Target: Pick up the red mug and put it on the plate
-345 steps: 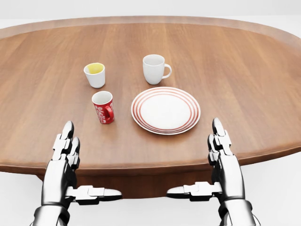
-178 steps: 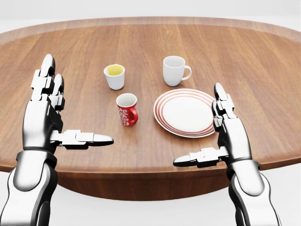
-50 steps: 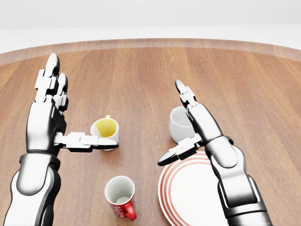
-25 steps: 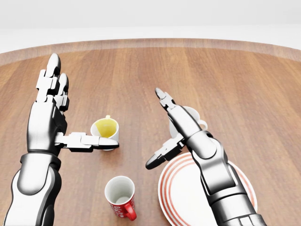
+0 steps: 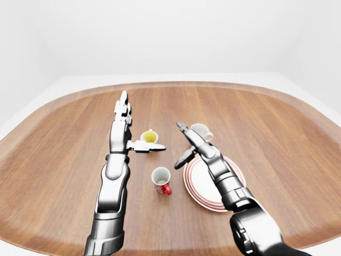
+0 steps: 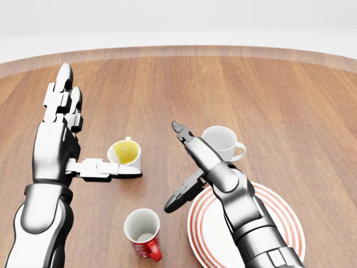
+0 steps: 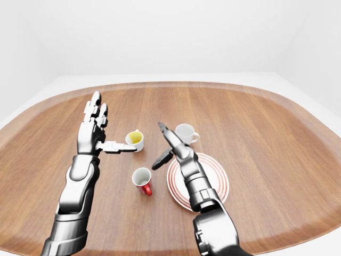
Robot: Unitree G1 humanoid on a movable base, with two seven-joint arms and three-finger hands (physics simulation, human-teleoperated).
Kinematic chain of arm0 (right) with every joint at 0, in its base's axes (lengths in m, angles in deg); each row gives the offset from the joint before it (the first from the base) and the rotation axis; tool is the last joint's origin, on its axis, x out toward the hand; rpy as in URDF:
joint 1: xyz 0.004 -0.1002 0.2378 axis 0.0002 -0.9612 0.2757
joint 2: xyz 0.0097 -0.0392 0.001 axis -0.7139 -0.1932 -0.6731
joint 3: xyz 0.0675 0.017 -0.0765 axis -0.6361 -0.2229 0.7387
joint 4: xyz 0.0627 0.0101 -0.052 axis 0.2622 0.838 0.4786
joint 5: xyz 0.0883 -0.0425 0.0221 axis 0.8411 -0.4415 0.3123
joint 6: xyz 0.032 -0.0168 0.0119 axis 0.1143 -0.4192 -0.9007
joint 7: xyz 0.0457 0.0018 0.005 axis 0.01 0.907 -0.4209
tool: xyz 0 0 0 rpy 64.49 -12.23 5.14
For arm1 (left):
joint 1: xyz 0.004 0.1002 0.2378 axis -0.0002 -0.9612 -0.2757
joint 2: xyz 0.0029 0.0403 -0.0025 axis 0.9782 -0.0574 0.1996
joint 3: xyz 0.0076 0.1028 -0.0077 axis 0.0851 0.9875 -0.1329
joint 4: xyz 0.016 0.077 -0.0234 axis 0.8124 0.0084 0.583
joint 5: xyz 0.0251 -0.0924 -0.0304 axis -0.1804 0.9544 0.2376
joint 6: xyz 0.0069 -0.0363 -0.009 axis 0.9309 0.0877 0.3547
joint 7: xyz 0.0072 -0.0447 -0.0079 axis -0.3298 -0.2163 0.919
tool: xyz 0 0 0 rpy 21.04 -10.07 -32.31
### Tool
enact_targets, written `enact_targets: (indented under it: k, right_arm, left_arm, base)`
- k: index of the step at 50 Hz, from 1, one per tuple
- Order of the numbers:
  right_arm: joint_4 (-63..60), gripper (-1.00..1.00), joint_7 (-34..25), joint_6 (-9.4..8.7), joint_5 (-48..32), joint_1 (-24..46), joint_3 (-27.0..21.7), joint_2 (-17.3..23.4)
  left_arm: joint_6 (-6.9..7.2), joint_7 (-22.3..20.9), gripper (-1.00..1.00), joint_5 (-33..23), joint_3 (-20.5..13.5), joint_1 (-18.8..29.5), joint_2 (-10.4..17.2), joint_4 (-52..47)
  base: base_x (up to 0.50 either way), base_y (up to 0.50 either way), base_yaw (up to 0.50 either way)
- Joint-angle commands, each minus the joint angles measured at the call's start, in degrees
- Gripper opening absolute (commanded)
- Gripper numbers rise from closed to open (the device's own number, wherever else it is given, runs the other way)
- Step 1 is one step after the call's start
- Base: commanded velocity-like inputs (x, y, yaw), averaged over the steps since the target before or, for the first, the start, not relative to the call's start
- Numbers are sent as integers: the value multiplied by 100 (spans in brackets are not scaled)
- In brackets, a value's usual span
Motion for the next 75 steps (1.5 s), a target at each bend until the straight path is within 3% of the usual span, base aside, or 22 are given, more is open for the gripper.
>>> enact_targets:
  k: [1, 38, 44, 75]
  right_arm:
    - [368, 100, 39, 0, -105, 142, 55, -129]
    - [2043, 100, 337, 0, -540, 662, 219, -595]
    - [2315, 100, 395, 83, -610, 745, 230, -691]
    - [2642, 100, 439, 96, -883, 900, 308, -1027]
  left_arm:
    - [0, -5, 100, -8, 1, -18, -11, 41]
    - [0, -2, 100, -6, 26, 19, -26, 100]
    - [0, -2, 100, 3, 19, 9, -24, 135]
    - [0, -19, 100, 36, 3, -8, -10, 95]
  base:
    - [0, 0, 0]
    - [0, 0, 0]
    - [0, 0, 0]
    - [0, 0, 0]
